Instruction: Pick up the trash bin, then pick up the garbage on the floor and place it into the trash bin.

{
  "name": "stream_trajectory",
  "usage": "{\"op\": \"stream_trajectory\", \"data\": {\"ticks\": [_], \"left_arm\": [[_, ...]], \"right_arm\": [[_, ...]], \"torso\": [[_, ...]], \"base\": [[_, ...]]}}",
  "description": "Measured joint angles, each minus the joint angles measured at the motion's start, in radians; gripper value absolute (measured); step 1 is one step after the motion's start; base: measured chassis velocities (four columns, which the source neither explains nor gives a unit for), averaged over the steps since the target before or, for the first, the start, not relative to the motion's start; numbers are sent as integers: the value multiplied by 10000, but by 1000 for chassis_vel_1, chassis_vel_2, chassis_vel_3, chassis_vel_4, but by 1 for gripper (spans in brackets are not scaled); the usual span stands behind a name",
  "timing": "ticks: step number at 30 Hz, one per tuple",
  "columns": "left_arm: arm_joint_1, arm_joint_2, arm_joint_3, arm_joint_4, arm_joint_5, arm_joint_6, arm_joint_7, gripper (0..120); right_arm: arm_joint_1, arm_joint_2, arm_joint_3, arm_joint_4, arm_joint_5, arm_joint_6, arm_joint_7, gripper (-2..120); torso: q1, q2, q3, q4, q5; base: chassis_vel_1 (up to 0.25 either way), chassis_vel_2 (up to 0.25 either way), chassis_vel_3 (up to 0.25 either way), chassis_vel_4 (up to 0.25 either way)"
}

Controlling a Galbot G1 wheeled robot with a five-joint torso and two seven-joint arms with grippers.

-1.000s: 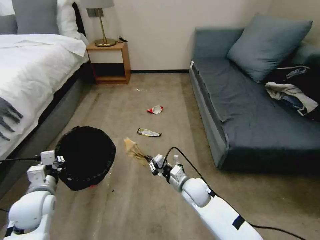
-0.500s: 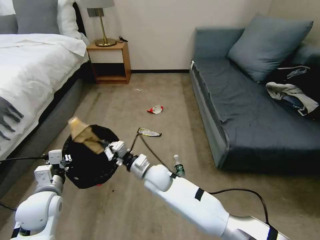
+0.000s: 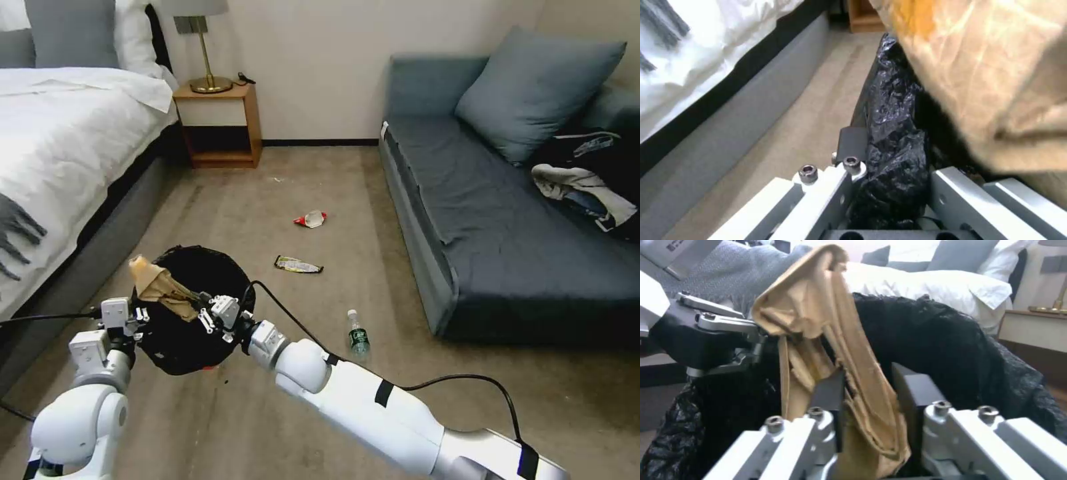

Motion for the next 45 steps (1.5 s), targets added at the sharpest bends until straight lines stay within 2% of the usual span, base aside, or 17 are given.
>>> {"op": "stream_trajectory", "data": {"ticks": [2,4,5,11,12,13,16,19,23,26,29,33,35,37,38,41,45], "left_arm": [[-6,0,2,5,1,0,1,5],[-28,45,-43,54,-26,5,4,5],[-28,45,-43,54,-26,5,4,5],[6,160,-304,118,-349,31,29,5],[32,154,-322,109,-518,77,46,5],[32,154,-322,109,-518,77,46,5],[63,90,-309,73,-726,141,61,5],[52,81,-315,87,-744,142,61,5],[-51,197,-547,290,-889,142,61,5],[-141,376,-812,510,-1080,142,54,5],[-271,629,-1205,967,-1309,117,52,5],[-297,700,-1304,1149,-1360,64,52,5],[-329,787,-1390,1444,-1400,-27,56,5],[-340,808,-1406,1525,-1401,-52,62,5],[-356,834,-1432,1684,-1401,-111,78,5],[-329,835,-1441,1762,-1388,-180,148,5],[-259,828,-1456,1694,-1373,-184,180,5]], "right_arm": [[-15,-41,24,46,14,-33,-25,35],[-198,-289,280,382,49,-134,-186,50],[-198,-289,280,382,49,-134,-186,50],[-583,-803,819,1016,147,-442,-257,72],[-630,-835,887,1016,141,-455,-297,79],[-630,-835,887,1016,141,-455,-297,79],[-764,-751,979,1027,102,-462,-333,92],[-799,-719,1124,1124,97,-460,-341,99],[-1070,-851,1798,1487,108,-219,-232,100],[-1557,-1146,2393,1809,86,355,124,100],[-2893,-1781,3780,2592,-595,733,-18,100],[-3475,-1956,4386,2915,-1031,804,-157,100],[-4587,-2080,5341,3451,-1771,950,-355,100],[-4917,-2100,5563,3573,-1904,1023,-388,100],[-5824,-2114,6045,3818,-2125,1338,-453,100],[-7109,-1951,6460,3876,-2349,2115,-482,100],[-7364,-1750,6471,3794,-2456,2454,-543,100]], "torso": [[0,0,0,0,0],[0,0,0,0,1],[0,0,0,0,1],[0,0,0,-1,1],[0,0,0,-2,1],[0,0,0,-2,1],[0,0,0,0,2],[0,0,0,2,2],[-1,0,0,3,1],[-1,0,0,1,2],[0,0,-1,-1,4],[0,0,-1,-1,3],[0,0,-1,-1,2],[0,0,-1,-1,2],[0,0,-1,-3,2],[-1,0,-1,-2,2],[0,0,-1,1,1]], "base": [[0,0,0,0],[0,0,0,0],[0,0,0,0],[0,0,0,0],[0,0,0,0],[0,0,0,0],[0,0,0,0],[0,0,0,0],[0,0,0,0],[0,0,0,0],[0,0,0,0],[0,0,0,0],[0,0,0,0],[0,0,0,0],[0,0,0,0],[0,0,0,0],[0,0,0,0]]}}
